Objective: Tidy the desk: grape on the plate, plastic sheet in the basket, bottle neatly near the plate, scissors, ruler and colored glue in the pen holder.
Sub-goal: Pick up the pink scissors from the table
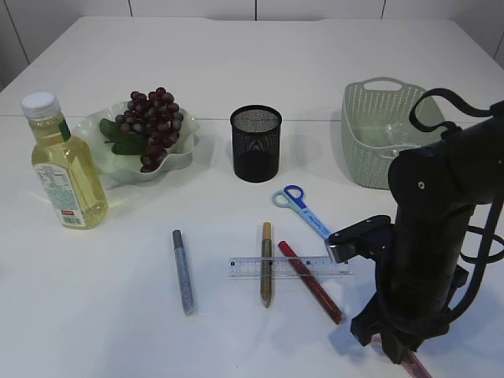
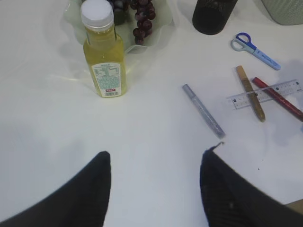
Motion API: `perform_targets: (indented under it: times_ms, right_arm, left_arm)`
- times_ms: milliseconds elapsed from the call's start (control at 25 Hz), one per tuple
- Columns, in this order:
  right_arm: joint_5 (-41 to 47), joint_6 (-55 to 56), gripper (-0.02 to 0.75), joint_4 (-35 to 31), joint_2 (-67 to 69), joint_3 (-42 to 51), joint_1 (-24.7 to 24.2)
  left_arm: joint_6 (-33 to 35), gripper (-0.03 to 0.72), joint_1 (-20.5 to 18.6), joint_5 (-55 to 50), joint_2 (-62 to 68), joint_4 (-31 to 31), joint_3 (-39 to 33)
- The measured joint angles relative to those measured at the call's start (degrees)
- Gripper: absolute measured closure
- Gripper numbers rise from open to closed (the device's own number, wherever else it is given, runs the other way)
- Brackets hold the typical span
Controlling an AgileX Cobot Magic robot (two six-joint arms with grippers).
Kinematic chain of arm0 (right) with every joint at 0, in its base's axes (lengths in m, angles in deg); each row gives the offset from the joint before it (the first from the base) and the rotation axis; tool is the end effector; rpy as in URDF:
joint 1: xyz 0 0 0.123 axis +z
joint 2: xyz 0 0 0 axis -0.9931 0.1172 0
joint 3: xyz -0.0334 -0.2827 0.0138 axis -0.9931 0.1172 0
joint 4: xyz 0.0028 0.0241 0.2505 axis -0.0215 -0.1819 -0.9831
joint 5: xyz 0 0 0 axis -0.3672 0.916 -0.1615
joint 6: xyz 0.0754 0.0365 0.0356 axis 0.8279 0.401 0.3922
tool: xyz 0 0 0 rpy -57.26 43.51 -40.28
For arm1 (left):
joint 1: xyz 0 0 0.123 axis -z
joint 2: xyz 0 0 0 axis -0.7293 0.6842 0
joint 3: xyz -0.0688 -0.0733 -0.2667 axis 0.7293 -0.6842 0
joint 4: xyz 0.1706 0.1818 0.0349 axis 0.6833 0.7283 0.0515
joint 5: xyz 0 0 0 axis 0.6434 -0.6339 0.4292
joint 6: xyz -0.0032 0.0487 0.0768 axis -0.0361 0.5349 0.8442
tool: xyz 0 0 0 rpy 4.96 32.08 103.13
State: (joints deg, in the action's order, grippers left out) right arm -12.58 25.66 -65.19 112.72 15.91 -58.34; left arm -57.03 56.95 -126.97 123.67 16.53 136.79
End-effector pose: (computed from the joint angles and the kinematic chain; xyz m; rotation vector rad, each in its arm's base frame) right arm 0.2615 0.1261 0.1149 0.7325 -2.9033 -0.0256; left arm 0.1284 -0.0355 0.3816 0.2674 2.3404 -0.2497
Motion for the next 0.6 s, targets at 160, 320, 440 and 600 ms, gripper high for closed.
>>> perform_targets:
  times_ms: [160, 320, 440, 600]
  right_arm:
    - [0.04, 0.0, 0.499, 0.0, 0.0, -0.04, 0.0]
    - [0.04, 0.0, 0.516, 0.0, 0.0, -0.04, 0.0]
    - [0.04, 0.12, 0.522, 0.0, 0.0, -0.04, 0.0]
    - [0.04, 0.12, 0.522, 0.0, 0.0, -0.04, 0.0]
  left_arm:
    - [0.0, 0.253, 0.0, 0.0, 0.0, 0.13, 0.0]
    - [0.1, 0.253, 0.0, 0.0, 0.0, 0.26, 0.0]
    - [0.1, 0.253, 0.0, 0.0, 0.0, 0.38, 0.0]
    - [0.1, 0.253, 0.0, 0.0, 0.0, 0.38, 0.0]
